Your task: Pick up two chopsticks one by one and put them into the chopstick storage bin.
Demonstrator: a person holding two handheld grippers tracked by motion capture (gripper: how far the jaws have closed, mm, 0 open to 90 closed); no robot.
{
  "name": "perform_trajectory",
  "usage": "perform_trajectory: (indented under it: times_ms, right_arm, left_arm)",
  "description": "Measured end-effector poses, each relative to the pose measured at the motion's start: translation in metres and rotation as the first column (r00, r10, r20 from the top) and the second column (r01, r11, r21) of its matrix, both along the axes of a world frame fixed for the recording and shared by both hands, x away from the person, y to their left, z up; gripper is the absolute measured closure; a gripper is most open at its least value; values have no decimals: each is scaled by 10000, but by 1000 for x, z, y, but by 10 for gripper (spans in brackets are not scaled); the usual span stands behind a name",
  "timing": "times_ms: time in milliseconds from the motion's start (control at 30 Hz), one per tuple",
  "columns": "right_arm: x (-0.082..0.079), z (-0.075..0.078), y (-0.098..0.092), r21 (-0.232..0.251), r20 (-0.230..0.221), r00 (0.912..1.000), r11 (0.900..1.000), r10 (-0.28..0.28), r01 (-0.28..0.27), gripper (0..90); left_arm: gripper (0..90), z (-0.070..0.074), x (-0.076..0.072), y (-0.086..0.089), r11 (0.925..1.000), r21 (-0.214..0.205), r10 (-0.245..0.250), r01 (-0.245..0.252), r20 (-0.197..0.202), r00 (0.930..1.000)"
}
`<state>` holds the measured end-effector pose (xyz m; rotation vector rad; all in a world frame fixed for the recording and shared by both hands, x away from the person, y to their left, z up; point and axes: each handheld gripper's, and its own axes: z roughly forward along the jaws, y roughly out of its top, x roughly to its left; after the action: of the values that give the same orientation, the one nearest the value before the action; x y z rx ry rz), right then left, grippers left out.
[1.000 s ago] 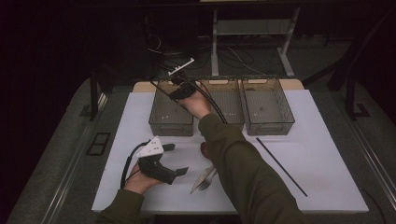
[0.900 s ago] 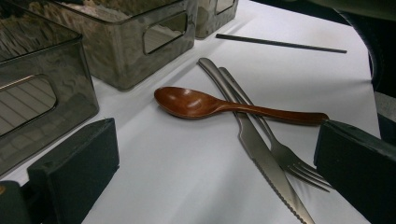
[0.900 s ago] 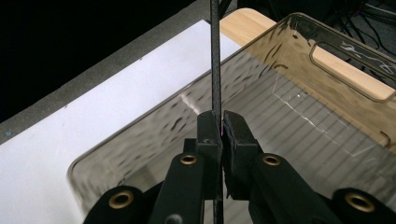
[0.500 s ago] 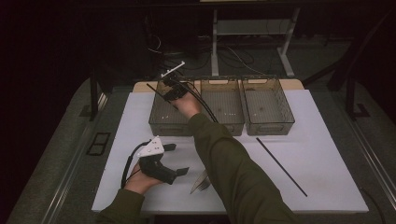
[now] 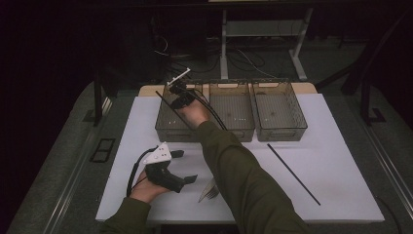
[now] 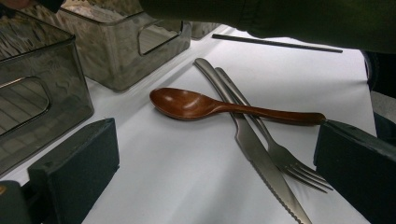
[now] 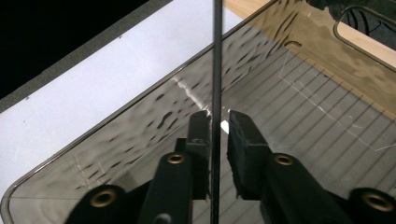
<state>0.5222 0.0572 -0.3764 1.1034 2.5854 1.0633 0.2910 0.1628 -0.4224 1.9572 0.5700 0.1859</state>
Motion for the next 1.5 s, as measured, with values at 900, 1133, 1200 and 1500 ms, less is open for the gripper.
perform_trajectory:
  times_ms: [900,1133,1200,1500]
  right_arm:
    - [-52,35,-96,717,711,9923,9917,1015,-1065,471]
    - [-77,36,-131,711,948,9876,9886,1254,-1324,454]
    - [-83,35,-140,730,1018,9867,9883,1265,-1343,452]
    - [-108,31,-174,596,1250,9834,9884,1317,-1400,435]
  left_arm:
    - [0,0,-2,-1,9993,345,118,-121,73,9999]
    - [0,-1,-3,-2,9991,387,185,-184,-4,9998]
    - [0,0,-3,-2,9985,525,134,-136,49,9999]
    - [0,-2,-4,-3,9987,475,197,-196,-12,9998]
